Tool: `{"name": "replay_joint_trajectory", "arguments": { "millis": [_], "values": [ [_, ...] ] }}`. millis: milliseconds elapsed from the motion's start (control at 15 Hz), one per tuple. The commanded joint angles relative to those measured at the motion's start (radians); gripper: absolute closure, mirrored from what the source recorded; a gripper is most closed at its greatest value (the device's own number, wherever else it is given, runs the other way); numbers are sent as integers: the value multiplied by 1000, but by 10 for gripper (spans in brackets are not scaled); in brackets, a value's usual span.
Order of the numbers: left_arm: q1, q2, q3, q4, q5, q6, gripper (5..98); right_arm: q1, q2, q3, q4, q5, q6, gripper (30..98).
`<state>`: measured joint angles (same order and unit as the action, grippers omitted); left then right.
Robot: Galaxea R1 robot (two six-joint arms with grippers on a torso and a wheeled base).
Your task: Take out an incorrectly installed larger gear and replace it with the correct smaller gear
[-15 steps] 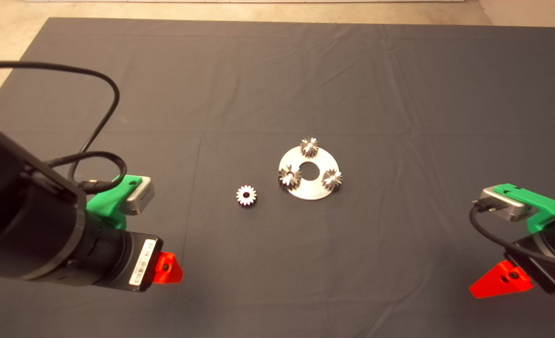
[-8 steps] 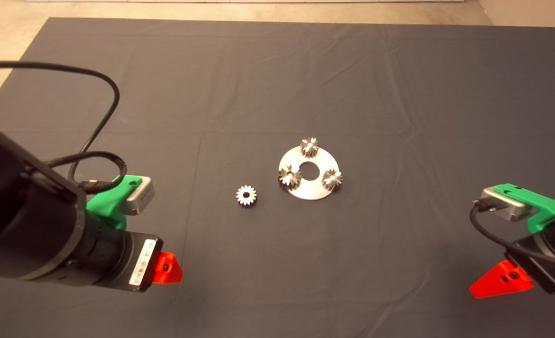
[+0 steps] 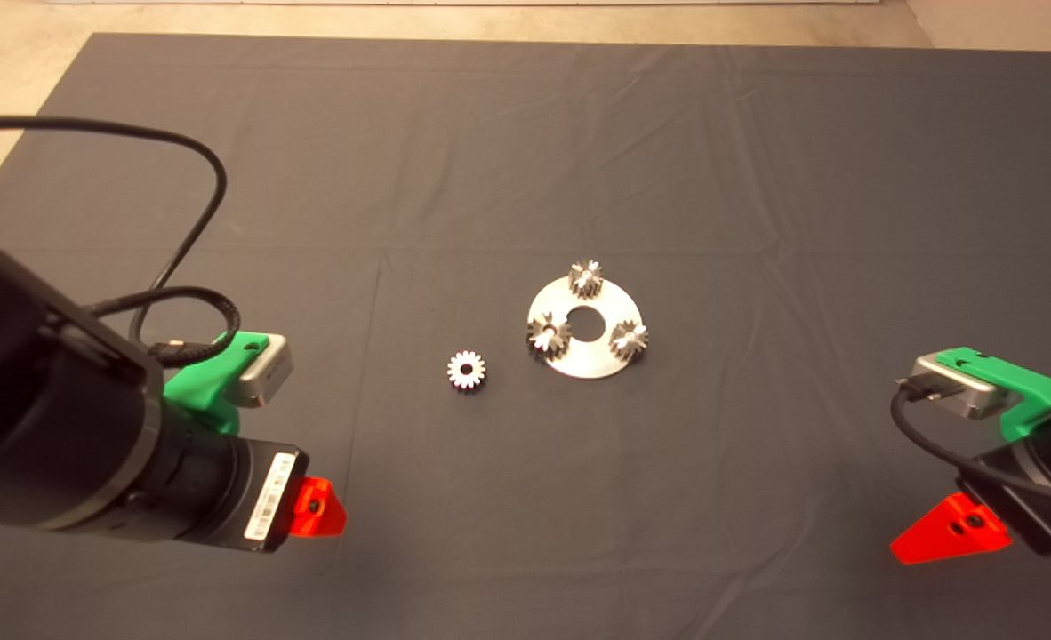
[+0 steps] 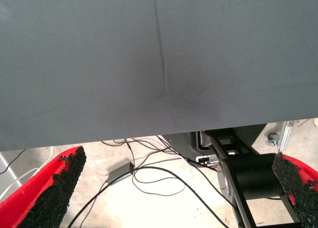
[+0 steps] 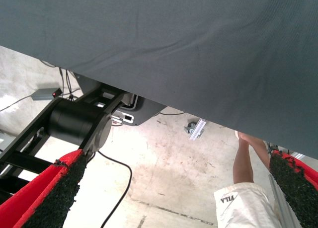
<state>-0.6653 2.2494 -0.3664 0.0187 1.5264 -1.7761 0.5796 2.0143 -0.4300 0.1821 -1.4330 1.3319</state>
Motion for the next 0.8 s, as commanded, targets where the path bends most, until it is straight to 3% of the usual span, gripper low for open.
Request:
{"name": "replay_joint_trajectory", "arguments": {
  "millis": [0,200,333,400,733],
  "values": [
    [-11,-3,8,-16,28,-5,60,17,11,2,8,2,-8,308],
    [-11,-3,8,-16,19,-6,60,14,131,-34,-97,-3,-11,308],
    [-11,-1,8,-16,15,-6,60,10,258,-105,-135,-51,-11,308],
    [-11,-1,8,-16,15,-6,60,5,308,-157,-158,-55,-14,308],
    [-11,-1,9,-16,17,-6,60,-38,496,-453,-232,-55,-197,308]
  ]
}}
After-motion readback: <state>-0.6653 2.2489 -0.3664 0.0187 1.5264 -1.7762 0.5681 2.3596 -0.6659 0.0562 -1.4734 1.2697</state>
